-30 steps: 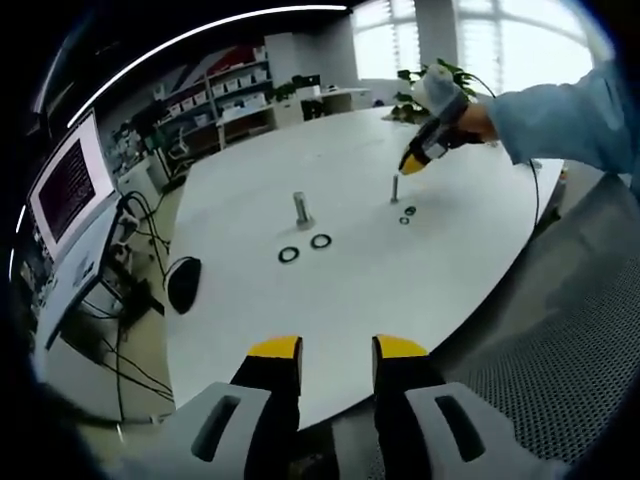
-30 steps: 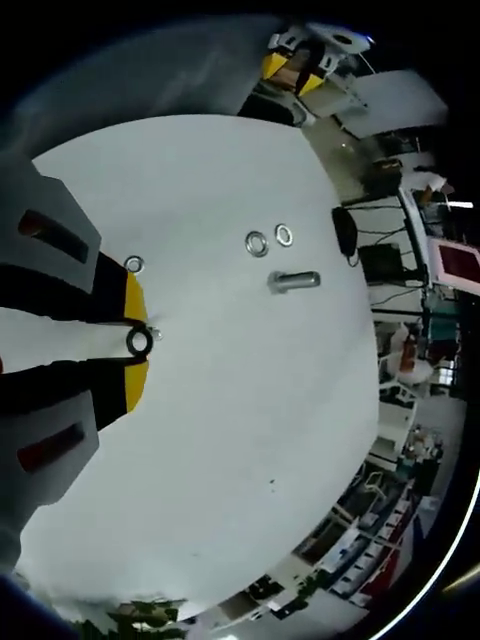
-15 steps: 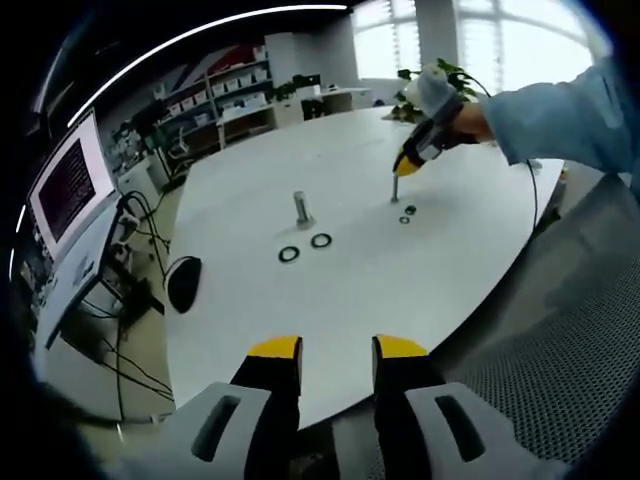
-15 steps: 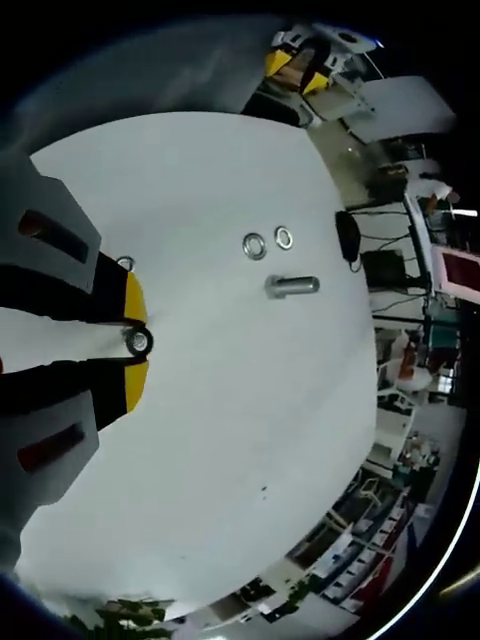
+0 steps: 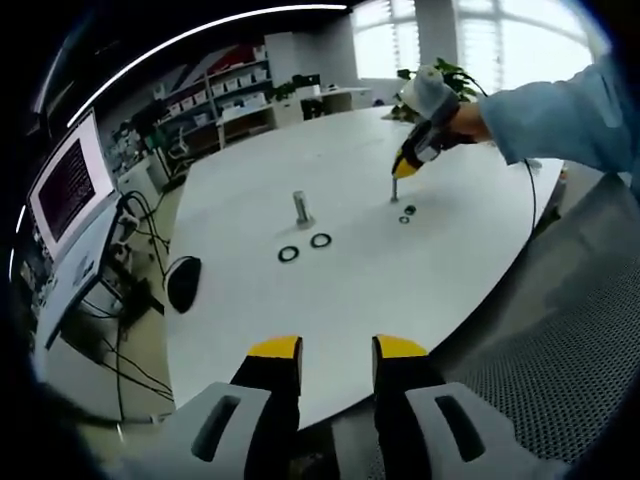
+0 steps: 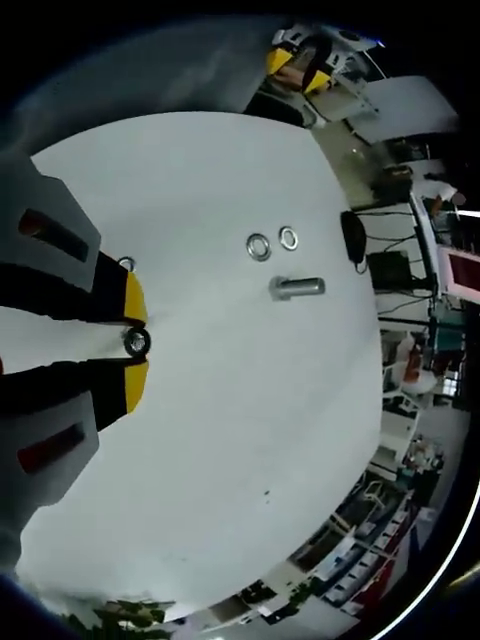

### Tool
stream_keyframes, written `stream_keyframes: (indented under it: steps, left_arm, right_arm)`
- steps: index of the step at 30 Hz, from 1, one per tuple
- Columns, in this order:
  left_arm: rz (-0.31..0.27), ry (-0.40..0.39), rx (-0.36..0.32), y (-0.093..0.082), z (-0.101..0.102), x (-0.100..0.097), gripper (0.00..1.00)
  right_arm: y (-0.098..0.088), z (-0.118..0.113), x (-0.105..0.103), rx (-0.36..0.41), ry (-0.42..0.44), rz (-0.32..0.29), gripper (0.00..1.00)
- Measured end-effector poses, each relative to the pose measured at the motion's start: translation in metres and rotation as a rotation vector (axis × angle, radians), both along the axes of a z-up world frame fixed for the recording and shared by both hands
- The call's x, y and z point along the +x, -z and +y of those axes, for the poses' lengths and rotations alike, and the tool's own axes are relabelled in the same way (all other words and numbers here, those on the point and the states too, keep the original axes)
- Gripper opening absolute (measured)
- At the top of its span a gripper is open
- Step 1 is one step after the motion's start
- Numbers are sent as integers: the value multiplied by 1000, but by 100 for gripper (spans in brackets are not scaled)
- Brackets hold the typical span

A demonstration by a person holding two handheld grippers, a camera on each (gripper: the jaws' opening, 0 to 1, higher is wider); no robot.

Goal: Place the washer onto the threaded stud by aligning its center hole with the stud, sliding it down to the base, and recovering from edge contact or off-axis alignment until the washer reaches the visible bottom stop.

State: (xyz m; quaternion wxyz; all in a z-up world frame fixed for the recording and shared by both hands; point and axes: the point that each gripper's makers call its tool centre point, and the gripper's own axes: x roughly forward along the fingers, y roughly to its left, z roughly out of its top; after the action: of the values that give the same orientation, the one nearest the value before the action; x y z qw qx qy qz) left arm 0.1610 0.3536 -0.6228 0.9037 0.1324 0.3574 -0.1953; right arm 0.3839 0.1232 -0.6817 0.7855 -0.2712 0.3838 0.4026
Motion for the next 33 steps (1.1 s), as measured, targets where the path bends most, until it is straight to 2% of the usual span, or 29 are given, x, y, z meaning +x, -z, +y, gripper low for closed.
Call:
stream_keyframes:
  steps: [10,12,14,17,21,22,24,26,31,33]
  left_arm:
    - [2,2,1,0,0,0,26]
    - [2,2,1,0,0,0,26]
    - [3,2,1,0,0,0,26]
    - [4,2,2,1,0,0,26]
    - [6,2,3,1,0,0,26]
    - [7,2,3,1,0,0,26]
    - [8,1,4,1,0,0,26]
    - [8,1,5,1,0,-1,26]
    - [9,-3,5,1,1,-1,26]
    - [10,-3,5,1,1,-1,26]
  right_arm:
    - [-4,-5,-1,9,16,-13,16]
    - [-12,-7,4,27,42,-55,15]
    - [-17,-7,6,51,57,-69,14]
    - [-23,-8,11,55,71,-122,3]
    - [-22,-7,14,66,108,-157,3]
    - [-19,-6,14,63,107,-155,3]
    - [-8,-3,8,50,87,-99,3]
    - [1,-3,4,13,63,-71,3]
    - [-9,1,8,48,73,-106,3]
    - [-10,2,8,49,73,-103,3]
